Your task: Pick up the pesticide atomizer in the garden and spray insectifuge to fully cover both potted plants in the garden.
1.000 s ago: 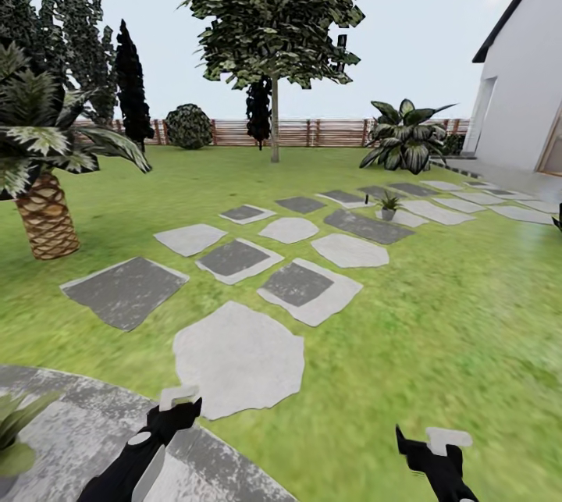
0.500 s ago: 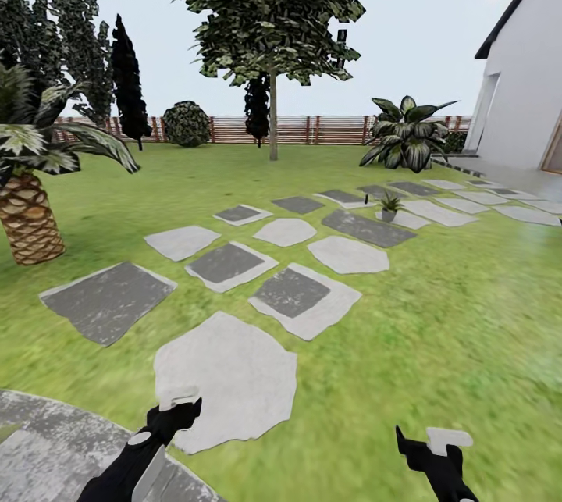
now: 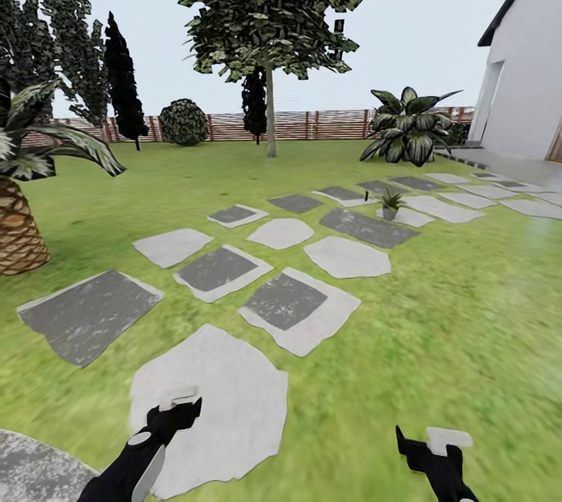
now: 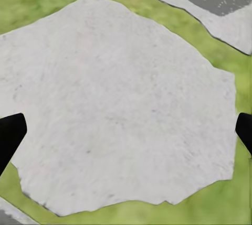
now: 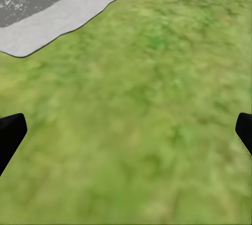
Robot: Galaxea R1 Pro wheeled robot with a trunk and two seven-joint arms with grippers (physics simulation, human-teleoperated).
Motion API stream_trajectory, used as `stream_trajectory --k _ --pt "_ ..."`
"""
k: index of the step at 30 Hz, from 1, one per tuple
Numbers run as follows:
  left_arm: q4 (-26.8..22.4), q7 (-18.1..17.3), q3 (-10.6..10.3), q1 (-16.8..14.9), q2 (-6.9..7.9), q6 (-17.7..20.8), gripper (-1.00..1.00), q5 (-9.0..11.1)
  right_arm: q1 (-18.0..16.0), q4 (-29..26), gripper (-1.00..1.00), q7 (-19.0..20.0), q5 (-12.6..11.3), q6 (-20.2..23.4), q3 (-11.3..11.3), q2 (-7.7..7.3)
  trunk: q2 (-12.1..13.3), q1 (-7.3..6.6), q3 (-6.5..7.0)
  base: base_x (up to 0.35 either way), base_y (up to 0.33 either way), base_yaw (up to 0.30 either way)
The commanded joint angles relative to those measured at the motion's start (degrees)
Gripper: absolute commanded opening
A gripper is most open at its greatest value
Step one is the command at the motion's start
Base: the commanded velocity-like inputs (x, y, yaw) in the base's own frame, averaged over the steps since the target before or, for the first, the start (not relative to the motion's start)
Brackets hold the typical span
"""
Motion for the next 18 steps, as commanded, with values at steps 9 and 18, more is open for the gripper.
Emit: stream_trajectory --k 9,18 --pt "-0.01 0.06 -0.07 -0.01 0.01 -0.03 1.0 0.6 -0.03 0.04 1.0 -0.12 0.0 -0.19 0.01 0.0 -0.02 0.02 -0.06 0.332 -0.135 0.0" --pt "-0.01 0.06 -0.06 -0.01 0.01 -0.03 1.0 0.61 -0.03 0.04 1.0 -0.13 0.03 -0.19 0.01 0.0 -0.02 0.02 -0.06 0.332 -0.135 0.0"
